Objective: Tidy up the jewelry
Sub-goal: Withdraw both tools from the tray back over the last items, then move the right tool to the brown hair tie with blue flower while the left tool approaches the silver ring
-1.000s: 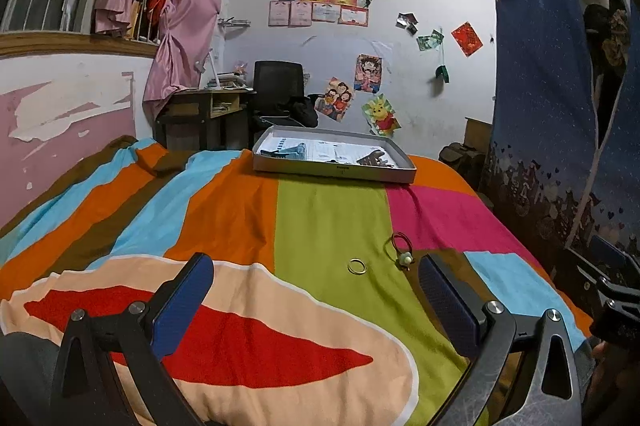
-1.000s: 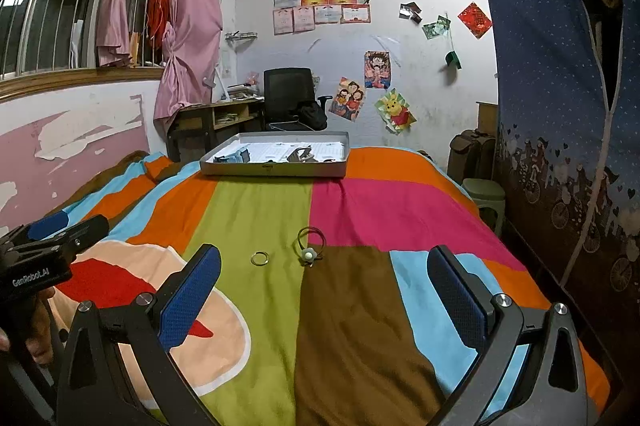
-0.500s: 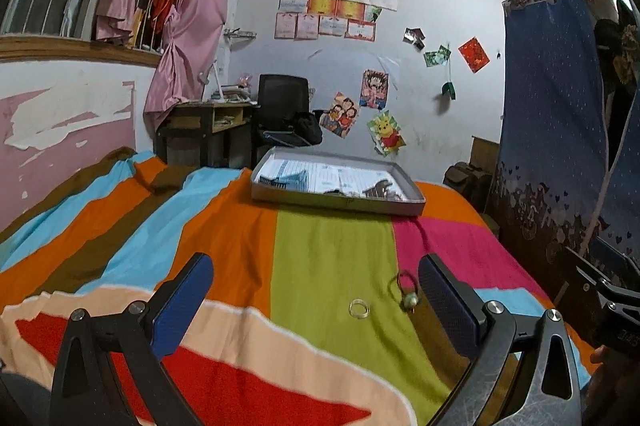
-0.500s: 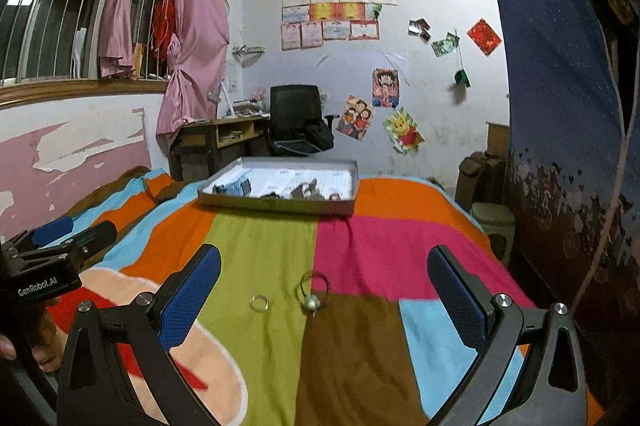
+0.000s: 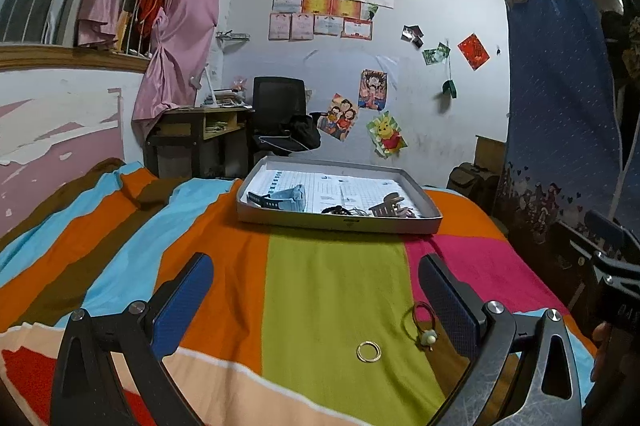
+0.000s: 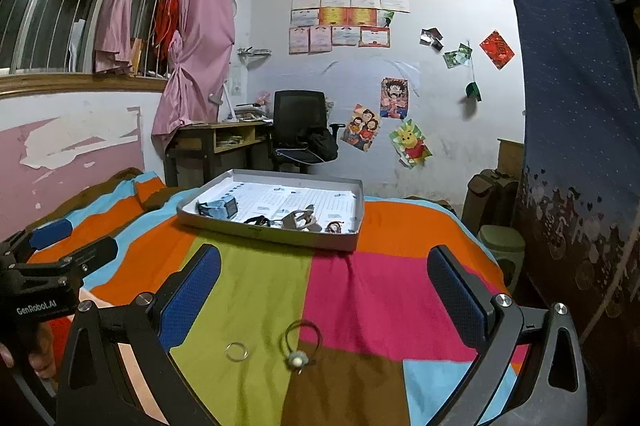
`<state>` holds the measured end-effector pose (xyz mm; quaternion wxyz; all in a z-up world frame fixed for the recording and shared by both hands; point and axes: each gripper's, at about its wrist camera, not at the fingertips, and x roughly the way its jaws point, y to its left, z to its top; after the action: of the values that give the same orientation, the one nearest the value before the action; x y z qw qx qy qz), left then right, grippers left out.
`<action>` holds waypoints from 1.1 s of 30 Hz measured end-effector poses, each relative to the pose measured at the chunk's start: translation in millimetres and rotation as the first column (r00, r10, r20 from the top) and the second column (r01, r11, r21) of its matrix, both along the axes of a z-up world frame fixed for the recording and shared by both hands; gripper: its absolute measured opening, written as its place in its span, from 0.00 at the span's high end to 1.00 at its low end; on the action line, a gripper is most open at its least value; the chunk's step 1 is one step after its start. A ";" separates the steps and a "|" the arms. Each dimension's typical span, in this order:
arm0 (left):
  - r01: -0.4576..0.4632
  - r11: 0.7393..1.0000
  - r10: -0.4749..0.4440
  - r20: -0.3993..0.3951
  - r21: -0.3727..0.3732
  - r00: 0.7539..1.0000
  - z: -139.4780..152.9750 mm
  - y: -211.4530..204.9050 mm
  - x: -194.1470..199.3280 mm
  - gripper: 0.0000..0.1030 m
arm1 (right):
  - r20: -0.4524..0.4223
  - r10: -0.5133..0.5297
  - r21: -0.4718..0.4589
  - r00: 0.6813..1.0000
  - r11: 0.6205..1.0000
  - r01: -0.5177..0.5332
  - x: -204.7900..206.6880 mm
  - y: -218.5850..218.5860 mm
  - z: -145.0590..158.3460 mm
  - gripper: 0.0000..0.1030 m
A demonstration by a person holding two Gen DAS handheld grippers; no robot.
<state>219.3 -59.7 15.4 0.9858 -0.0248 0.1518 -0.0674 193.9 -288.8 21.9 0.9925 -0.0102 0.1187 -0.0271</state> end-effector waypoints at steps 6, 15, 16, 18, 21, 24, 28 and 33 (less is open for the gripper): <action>0.000 1.000 0.000 -0.027 0.011 1.000 -15.1 -6.5 31.4 0.00 | -0.015 0.001 -0.006 1.000 1.000 -0.001 36.8 -4.2 -10.0 0.01; 0.013 0.999 -0.008 -0.119 0.037 0.993 -49.9 -10.4 67.7 0.00 | -0.120 0.022 0.026 0.993 0.999 -0.019 86.3 -17.6 -52.6 0.01; 0.015 0.999 -0.010 -0.133 0.039 0.991 -55.1 -9.8 70.8 0.00 | -0.132 0.027 0.032 0.991 0.999 -0.023 90.5 -19.8 -57.1 0.01; 0.028 0.999 -0.021 -0.169 0.040 0.985 -65.3 -9.3 78.2 0.00 | -0.163 0.046 0.043 0.986 0.998 -0.039 98.6 -23.8 -67.8 0.01; 0.061 0.997 -0.048 -0.228 0.047 0.972 -79.5 -13.9 87.7 0.00 | -0.224 0.096 0.052 0.970 0.995 -0.086 111.0 -25.9 -88.0 0.01; 0.107 0.991 -0.081 -0.283 0.078 0.956 -93.6 -22.5 94.8 0.00 | -0.282 0.140 0.043 0.949 0.990 -0.133 121.5 -22.8 -108.0 0.01; 0.179 0.976 -0.121 -0.366 0.127 0.923 -111.2 -33.9 104.1 0.00 | -0.360 0.181 0.052 0.915 0.983 -0.174 132.7 -23.3 -133.1 0.02; 0.249 0.957 -0.165 -0.427 0.148 0.889 -127.6 -44.2 104.0 0.00 | -0.436 0.243 0.107 0.866 0.970 -0.218 143.9 -19.7 -156.2 0.11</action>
<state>323.3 -103.9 -112.2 0.9164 0.0763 0.3631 -0.1503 337.8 -308.5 -134.2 0.9347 -0.0034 0.3416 0.0979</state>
